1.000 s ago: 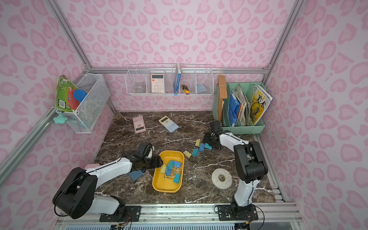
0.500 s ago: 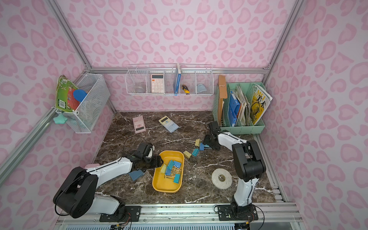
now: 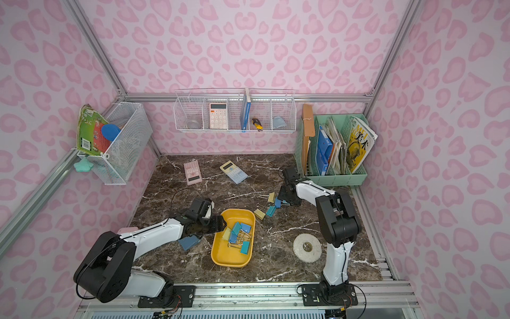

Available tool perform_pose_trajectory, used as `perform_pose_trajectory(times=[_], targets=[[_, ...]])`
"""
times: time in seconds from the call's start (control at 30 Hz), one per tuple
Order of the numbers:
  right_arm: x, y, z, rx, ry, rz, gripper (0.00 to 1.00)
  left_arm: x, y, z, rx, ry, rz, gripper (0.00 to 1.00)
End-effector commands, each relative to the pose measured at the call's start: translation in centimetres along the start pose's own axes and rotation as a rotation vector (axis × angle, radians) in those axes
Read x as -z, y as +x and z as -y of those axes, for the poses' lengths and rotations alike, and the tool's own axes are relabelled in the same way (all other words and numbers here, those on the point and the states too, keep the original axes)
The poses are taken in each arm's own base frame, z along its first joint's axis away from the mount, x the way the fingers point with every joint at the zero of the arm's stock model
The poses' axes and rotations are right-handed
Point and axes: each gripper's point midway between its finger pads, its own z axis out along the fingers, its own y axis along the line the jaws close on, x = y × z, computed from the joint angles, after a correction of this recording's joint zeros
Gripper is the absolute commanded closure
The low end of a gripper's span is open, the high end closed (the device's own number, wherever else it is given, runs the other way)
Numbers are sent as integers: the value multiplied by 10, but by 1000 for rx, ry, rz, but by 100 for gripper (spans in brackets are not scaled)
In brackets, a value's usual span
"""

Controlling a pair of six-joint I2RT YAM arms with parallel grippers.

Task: Put the binder clips in the storage box
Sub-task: Pick up the binder clip at the center of the board, then place the binder clip in the storage box.

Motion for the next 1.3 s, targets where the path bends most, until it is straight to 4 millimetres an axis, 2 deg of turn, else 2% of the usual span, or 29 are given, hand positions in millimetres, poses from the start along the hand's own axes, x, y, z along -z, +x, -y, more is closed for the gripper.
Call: perform_pose_trajectory(times=[0.0, 0.27, 0.47, 0.5, 0.6, 1.0, 1.1, 1.27], targets=[[0, -3, 5, 9, 35, 9, 30, -1, 26, -16, 17, -57, -101, 22], [-4, -1, 12, 38, 85, 8, 35, 0, 27, -16, 19, -60, -101, 22], [-5, 1, 11, 63, 105, 11, 43, -1, 27, -16, 19, -61, -103, 22], [-3, -1, 10, 70, 104, 20, 48, -1, 27, -17, 19, -63, -103, 22], [7, -9, 11, 70, 114, 56, 51, -1, 27, -17, 20, -65, -107, 22], [41, -31, 15, 93, 147, 147, 53, -1, 27, -17, 22, -68, -109, 22], [54, -36, 14, 102, 153, 171, 53, -1, 26, -17, 22, -68, -106, 22], [87, -41, 13, 134, 169, 218, 53, -1, 27, -17, 24, -72, -110, 22]])
